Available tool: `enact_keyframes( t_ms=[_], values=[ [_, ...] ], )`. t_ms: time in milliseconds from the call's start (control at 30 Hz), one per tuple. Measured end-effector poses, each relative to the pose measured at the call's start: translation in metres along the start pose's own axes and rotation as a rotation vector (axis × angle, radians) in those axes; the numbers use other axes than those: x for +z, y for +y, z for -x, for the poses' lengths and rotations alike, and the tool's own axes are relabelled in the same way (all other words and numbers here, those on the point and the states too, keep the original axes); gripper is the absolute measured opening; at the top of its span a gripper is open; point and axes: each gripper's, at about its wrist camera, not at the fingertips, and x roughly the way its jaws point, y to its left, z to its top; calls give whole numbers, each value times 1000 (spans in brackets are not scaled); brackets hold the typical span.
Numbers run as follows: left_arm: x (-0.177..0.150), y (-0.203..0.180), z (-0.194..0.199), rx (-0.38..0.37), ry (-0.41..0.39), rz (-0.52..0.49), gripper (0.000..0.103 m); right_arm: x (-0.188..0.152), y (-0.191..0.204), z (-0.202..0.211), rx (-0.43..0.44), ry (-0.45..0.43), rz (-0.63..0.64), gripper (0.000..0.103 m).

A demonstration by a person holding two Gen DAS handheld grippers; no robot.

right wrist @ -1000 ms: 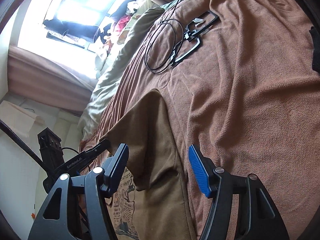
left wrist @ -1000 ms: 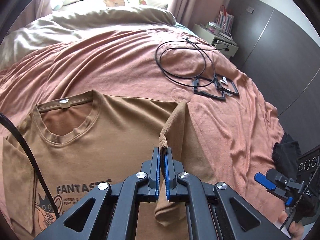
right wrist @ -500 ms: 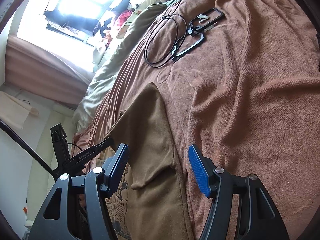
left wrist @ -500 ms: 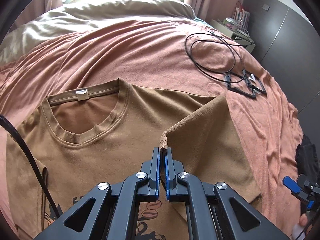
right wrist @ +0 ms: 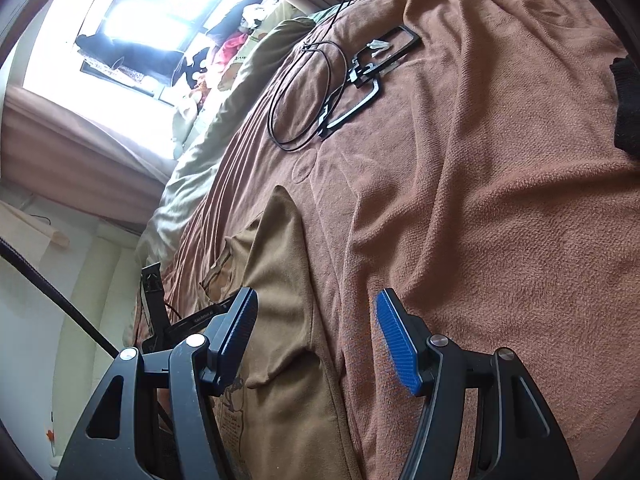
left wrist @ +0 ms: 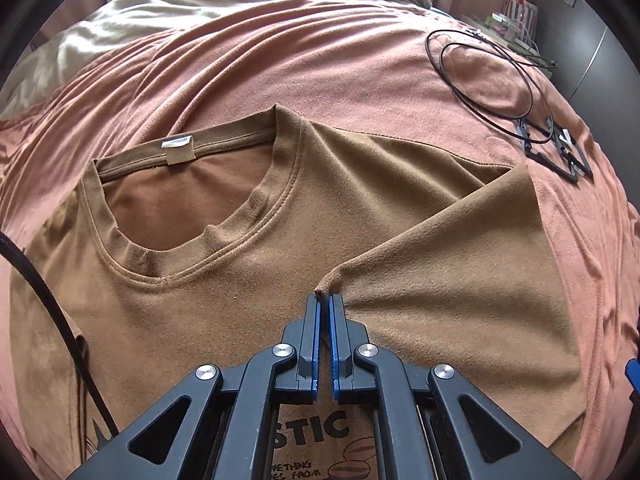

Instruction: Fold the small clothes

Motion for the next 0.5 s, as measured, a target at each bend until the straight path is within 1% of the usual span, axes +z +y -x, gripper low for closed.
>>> enact_keyframes(
  t_ms=[133,200,267,300,400,467,500],
  values=[
    [-2,2,5,16,10,-5,4,-1,1,2,2,4,-1,61],
    [-3,3,7,33,9,-11,4,-1,1,4,4,1,-3,61],
    [-3,7,7,71,9,-5,3,1,1,6,7,-3,-5,60],
    [-3,10,6,71,13,3,3,2,0,6,9,-5,-7,61],
    [-5,19,8,29,28,43,3,3,-1,9,12,-12,-11,60],
    [-6,17,13,-6,20,41,3,4,-2,9,16,-11,-11,61],
    [-8,16,17,-24,17,39,5,3,-2,9,18,-10,-10,61]
  ],
)
